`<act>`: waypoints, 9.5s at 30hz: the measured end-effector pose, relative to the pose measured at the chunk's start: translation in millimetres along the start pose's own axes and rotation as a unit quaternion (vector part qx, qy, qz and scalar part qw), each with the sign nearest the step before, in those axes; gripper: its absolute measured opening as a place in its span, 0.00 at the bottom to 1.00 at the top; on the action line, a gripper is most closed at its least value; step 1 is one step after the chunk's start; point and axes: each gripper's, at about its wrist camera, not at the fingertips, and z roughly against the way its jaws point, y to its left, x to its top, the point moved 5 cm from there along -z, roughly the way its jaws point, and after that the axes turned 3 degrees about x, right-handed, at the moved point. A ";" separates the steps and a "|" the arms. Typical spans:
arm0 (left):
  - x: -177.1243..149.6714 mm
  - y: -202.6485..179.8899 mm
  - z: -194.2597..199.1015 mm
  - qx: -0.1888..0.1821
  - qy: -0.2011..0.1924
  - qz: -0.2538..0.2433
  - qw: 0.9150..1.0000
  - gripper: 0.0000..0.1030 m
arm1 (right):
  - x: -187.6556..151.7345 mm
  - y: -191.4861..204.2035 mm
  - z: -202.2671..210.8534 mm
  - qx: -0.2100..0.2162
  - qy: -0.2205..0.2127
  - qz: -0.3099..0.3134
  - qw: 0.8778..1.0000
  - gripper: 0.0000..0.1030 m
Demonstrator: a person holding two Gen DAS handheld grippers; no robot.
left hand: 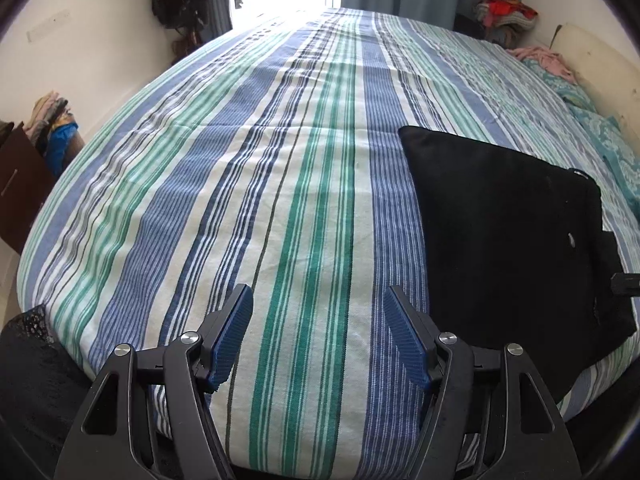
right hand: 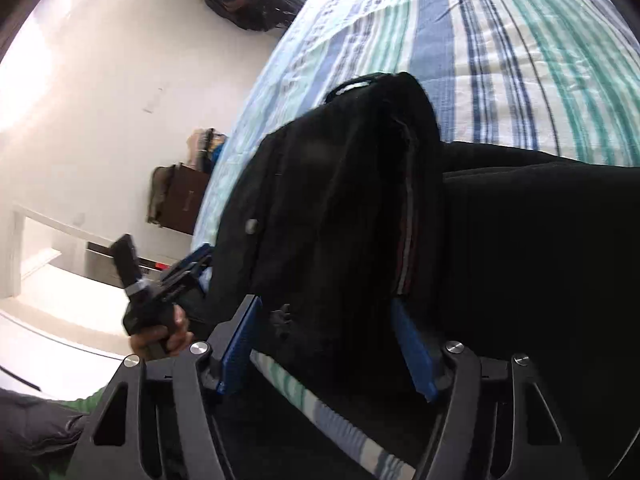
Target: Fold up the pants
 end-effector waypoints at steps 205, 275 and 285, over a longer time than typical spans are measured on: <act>2.5 -58.0 137.6 0.032 -0.024 -0.054 0.998 0.95 | -73.8 177.6 116.2 -0.381 -0.251 0.090 0.885 1.00; 12.5 -57.8 152.8 0.016 -0.028 -0.052 0.998 0.95 | -67.4 194.1 120.2 -0.398 -0.225 0.105 0.883 1.00; 11.7 -56.9 151.1 0.015 -0.027 -0.053 0.998 0.95 | -66.6 192.3 119.4 -0.399 -0.223 0.103 0.884 1.00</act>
